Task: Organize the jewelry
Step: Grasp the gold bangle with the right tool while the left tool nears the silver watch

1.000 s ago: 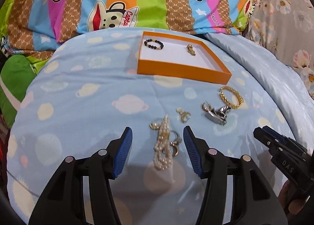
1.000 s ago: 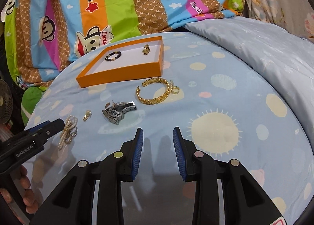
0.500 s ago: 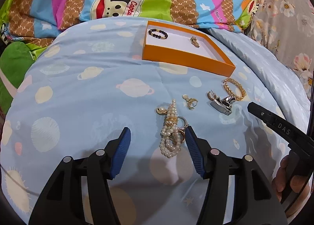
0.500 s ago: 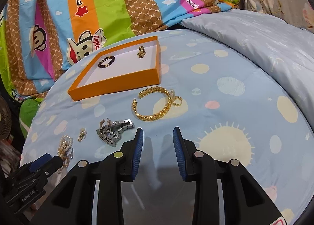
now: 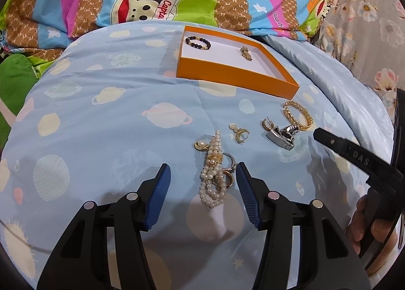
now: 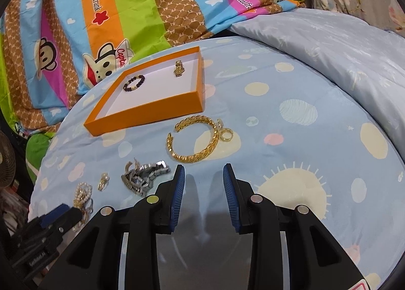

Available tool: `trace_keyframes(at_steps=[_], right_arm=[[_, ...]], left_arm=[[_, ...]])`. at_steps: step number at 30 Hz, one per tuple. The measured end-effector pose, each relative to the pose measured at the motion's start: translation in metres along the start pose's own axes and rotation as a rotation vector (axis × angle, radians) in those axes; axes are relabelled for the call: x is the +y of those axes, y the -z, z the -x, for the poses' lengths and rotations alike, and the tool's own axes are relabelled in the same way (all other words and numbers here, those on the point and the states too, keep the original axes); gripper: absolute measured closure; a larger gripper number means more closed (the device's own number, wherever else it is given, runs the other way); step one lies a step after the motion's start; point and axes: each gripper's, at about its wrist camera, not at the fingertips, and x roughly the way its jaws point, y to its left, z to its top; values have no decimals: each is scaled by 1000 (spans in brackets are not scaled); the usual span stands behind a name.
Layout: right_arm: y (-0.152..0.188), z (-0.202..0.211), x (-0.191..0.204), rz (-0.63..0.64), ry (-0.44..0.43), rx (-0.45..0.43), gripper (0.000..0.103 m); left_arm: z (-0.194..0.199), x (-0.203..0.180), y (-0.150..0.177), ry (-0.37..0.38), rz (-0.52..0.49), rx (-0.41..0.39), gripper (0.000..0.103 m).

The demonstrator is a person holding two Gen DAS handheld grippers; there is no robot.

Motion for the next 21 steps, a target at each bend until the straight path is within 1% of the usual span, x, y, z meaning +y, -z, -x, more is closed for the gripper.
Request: trace_keyframes(at_steps=[4, 7, 10, 12, 16, 17, 18, 21], right_arm=[[-10, -10, -4, -32, -3, 9, 71], [-16, -19, -3, -39, 13, 25, 72], [-21, -27, -1, -36, 28, 36, 78], [-23, -33, 1, -33, 41, 50, 84], [-23, -36, 6, -8, 70, 46, 89], [-23, -35, 6, -5, 67, 44, 97], [-22, -35, 6, -6, 60, 45, 99], [-20, -29, 2, -18, 54, 23, 99]], left_arm=[[0, -1, 1, 1, -1, -3, 52], [0, -1, 1, 1, -1, -3, 52], [1, -1, 1, 1, -1, -3, 52], [1, -1, 1, 4, -2, -3, 51], [1, -1, 1, 8, -4, -3, 51], [1, -1, 1, 11, -4, -3, 51], [2, -1, 1, 12, -5, -4, 51], [2, -1, 1, 15, -6, -6, 51]])
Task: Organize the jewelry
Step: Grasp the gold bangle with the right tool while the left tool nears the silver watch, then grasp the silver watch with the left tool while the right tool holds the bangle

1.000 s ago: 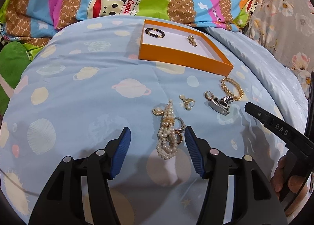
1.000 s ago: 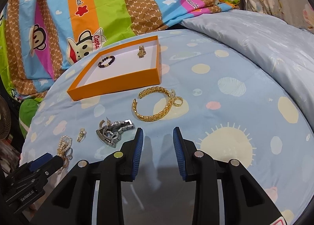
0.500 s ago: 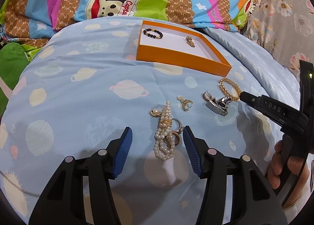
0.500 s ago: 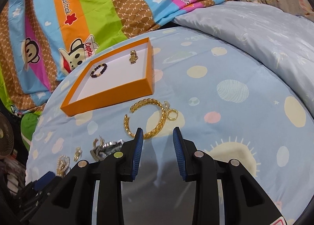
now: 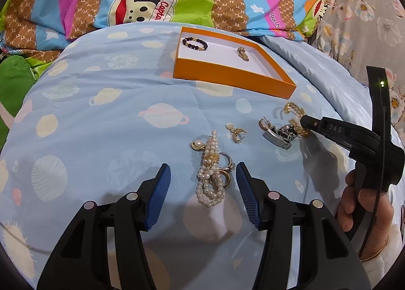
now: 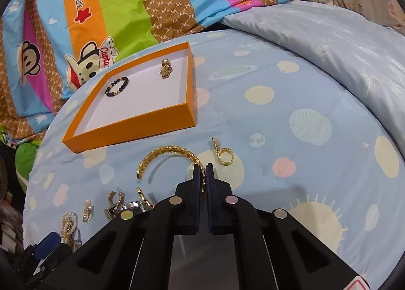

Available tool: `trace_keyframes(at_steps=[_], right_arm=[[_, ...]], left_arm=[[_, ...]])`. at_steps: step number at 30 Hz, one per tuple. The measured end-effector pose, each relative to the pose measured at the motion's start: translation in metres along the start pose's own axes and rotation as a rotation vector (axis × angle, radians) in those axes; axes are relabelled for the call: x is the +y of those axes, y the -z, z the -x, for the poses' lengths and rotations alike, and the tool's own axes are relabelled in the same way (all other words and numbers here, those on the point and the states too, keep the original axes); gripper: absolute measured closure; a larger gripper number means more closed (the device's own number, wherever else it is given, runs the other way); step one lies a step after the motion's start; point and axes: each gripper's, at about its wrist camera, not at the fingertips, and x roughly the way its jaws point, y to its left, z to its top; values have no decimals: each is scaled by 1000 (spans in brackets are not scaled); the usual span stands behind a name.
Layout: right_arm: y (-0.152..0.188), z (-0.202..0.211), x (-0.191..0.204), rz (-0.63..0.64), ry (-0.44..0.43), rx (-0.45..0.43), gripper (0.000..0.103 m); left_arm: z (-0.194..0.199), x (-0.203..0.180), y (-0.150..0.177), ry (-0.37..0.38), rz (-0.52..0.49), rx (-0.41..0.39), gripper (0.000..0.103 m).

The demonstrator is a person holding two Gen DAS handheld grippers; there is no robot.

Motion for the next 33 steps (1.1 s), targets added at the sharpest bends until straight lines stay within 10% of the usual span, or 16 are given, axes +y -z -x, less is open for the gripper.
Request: trace_keyframes(at_steps=[20, 33], right_arm=[[40, 63, -50, -25, 40, -70, 99], [40, 54, -54, -45, 6, -37, 99]], left_arm=[[-37, -98, -36, 100, -194, 16, 52], [-55, -103, -36, 82, -232, 25, 98]])
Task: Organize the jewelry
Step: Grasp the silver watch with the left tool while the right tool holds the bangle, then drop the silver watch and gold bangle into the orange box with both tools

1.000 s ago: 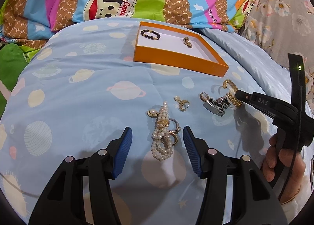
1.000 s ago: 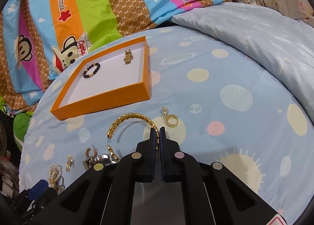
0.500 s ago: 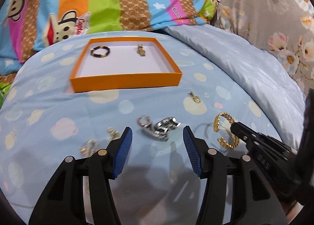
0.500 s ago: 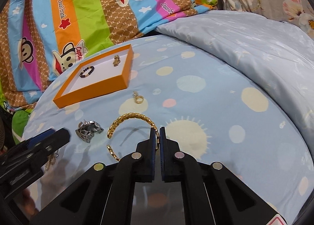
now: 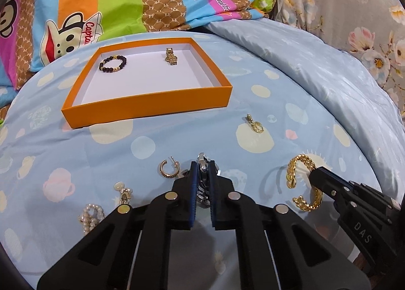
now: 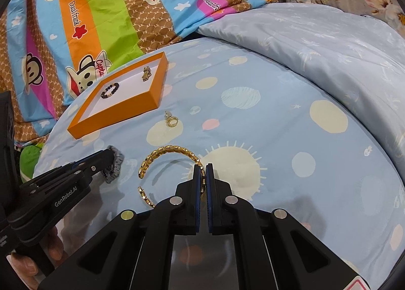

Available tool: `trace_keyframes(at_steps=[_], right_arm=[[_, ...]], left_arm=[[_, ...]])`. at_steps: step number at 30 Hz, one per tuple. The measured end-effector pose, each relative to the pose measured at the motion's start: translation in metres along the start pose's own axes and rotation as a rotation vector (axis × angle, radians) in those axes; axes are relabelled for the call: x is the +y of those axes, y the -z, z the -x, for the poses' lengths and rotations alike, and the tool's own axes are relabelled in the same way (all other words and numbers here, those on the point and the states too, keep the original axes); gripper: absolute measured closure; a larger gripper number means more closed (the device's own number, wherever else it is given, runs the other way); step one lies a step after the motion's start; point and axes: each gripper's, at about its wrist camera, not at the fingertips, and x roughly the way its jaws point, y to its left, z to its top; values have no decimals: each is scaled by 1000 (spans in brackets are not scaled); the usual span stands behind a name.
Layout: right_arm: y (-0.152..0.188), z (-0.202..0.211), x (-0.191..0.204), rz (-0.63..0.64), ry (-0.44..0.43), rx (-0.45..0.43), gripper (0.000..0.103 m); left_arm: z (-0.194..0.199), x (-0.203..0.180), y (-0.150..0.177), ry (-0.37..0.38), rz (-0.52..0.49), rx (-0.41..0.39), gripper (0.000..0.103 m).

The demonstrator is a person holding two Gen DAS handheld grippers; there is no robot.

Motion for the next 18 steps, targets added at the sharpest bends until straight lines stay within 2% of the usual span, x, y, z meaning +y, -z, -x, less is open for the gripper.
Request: trace_keyframes(at_steps=[9, 18], right_arm=[[1, 9, 10, 14, -33, -13, 99], [-11, 30, 38, 75, -67, -65, 99]], left_arm=[[30, 8, 14, 60, 60, -24, 98], [73, 29, 12, 46, 116, -95, 98]])
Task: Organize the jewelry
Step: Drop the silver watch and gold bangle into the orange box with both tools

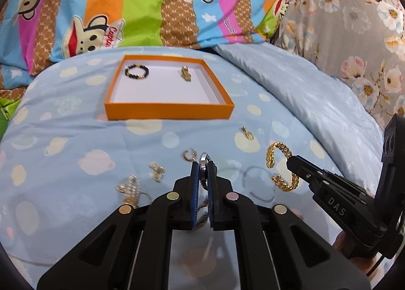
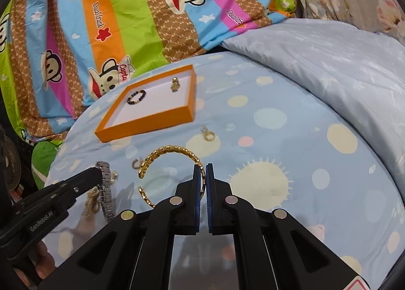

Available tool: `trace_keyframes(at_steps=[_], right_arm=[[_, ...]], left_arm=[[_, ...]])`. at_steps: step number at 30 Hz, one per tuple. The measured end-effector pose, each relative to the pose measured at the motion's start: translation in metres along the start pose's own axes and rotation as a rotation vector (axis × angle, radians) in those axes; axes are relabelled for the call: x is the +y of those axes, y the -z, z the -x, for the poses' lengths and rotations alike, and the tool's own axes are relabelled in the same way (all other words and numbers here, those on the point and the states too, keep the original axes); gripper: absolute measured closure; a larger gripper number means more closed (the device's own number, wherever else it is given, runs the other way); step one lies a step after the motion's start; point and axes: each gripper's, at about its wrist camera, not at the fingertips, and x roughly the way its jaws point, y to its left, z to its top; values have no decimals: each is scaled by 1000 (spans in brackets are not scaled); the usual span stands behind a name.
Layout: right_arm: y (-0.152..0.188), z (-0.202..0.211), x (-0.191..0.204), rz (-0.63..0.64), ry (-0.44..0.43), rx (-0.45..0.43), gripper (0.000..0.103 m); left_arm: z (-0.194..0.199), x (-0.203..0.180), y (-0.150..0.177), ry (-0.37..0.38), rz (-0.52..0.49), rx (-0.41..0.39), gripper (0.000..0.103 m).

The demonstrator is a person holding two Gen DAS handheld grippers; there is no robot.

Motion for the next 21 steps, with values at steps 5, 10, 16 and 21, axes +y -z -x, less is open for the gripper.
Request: trace_keyframes(at_steps=[5, 10, 16, 21], right_arm=[[-13, 7, 10, 22, -7, -34, 99], [-38, 5, 21, 48, -26, -69, 99], [-77, -21, 36, 65, -41, -88, 99], [-107, -61, 48, 67, -63, -70, 99]], left_arm=[[25, 14, -21, -22, 6, -65, 98], [39, 27, -49, -58, -11, -126, 98], [28, 41, -90, -92, -30, -180, 98], [-1, 52, -121, -96, -25, -195, 98]])
